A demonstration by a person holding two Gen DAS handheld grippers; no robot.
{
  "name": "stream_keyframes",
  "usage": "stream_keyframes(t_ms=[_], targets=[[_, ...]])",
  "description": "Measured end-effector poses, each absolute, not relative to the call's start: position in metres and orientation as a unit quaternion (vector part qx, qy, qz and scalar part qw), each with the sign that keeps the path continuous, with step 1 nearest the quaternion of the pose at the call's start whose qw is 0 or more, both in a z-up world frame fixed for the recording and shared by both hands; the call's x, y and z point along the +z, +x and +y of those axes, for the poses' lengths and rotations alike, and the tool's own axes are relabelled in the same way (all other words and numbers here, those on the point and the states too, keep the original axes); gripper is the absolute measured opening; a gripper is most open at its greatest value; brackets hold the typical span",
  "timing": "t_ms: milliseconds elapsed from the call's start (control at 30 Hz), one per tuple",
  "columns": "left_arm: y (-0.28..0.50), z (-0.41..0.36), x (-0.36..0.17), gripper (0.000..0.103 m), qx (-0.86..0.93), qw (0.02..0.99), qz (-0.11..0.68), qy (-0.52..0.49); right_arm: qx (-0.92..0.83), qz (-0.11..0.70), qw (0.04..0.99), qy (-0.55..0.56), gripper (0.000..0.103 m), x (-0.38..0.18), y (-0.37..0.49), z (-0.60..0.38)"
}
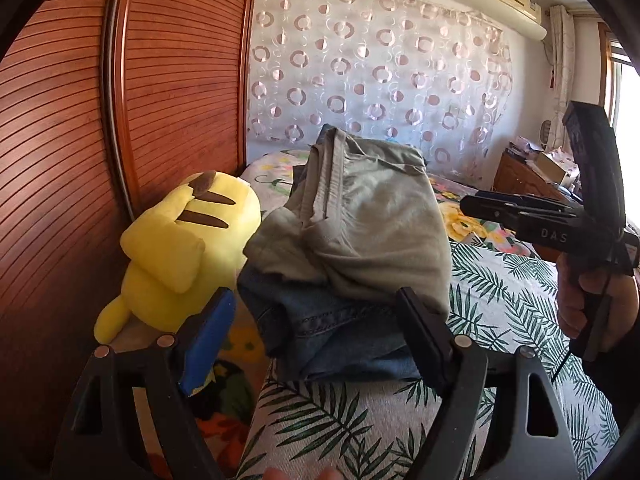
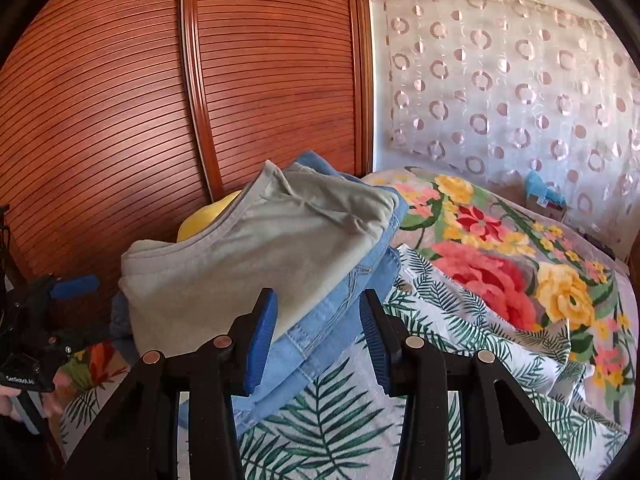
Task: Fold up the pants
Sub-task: 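Open both tools and release the trousers on the jeans stack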
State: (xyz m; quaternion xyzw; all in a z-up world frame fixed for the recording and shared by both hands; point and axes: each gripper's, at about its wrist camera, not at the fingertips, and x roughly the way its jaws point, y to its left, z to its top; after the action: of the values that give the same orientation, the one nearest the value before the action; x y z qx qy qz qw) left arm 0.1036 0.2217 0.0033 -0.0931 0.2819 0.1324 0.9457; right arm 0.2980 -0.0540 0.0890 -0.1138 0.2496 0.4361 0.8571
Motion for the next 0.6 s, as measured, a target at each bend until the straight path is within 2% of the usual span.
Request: stream_keyframes(t_ms=[600], targets=[[0.077,0.199,0.015,0.082,0.126,0.948,0.283,-0.075,0.429,0.239,0.864,-0.108,0.044,0.093,0.243,-0.081]])
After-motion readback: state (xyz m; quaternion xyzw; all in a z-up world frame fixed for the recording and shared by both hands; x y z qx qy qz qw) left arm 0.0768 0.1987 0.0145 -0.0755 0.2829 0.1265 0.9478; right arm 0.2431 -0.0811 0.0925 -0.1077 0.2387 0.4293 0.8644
